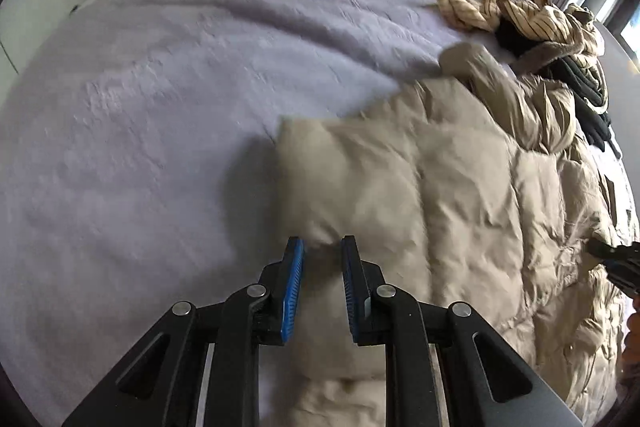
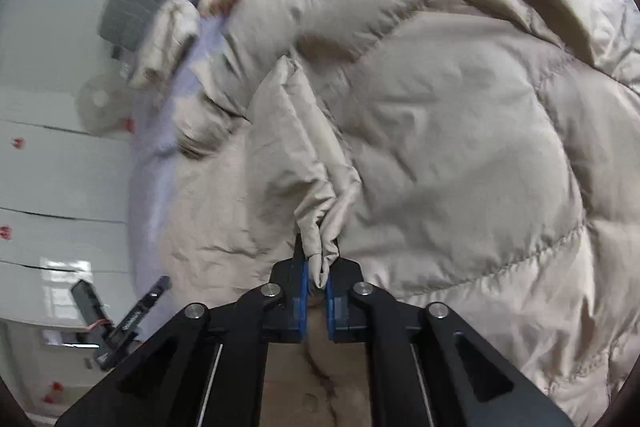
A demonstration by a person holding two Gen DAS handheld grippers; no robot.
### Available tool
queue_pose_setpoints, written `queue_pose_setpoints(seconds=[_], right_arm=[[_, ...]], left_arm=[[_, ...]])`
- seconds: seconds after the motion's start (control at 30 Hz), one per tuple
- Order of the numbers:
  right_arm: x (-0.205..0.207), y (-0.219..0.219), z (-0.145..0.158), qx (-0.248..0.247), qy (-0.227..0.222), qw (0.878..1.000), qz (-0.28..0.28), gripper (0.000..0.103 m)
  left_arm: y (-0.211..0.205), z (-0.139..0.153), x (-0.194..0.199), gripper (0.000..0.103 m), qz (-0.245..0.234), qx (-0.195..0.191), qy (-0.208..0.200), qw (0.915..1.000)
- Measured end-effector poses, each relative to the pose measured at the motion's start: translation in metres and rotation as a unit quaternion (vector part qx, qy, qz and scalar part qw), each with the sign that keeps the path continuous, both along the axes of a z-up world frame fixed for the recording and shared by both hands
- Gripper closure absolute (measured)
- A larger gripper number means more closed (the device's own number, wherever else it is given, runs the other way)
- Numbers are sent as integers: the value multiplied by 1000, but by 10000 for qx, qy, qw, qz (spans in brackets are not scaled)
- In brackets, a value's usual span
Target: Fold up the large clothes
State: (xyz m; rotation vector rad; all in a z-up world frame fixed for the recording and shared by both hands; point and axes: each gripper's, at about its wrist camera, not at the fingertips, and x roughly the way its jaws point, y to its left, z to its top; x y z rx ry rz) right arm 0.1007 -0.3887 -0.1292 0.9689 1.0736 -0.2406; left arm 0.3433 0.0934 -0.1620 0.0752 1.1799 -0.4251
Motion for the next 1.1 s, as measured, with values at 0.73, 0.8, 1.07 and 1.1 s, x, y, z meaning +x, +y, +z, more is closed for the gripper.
queue_pose_setpoints(seconds=[0.73, 0.8, 1.07, 1.1], right_arm=[[-96, -39, 40, -1313, 412, 9903, -171, 54], [-112, -41, 42, -1117, 322, 9929, -239, 46], [-166, -55, 45, -519, 219, 9969, -546, 22], [-174, -60, 45, -472, 200, 9968, -615, 22]], left_arm=[[-39, 20, -46, 82, 26, 494, -265, 9984], [-50, 32, -61, 82, -80, 443, -321, 9985], [-121, 53, -129, 81, -538, 475, -393, 9966], [-129, 53, -135, 79, -595, 427, -365, 9966]])
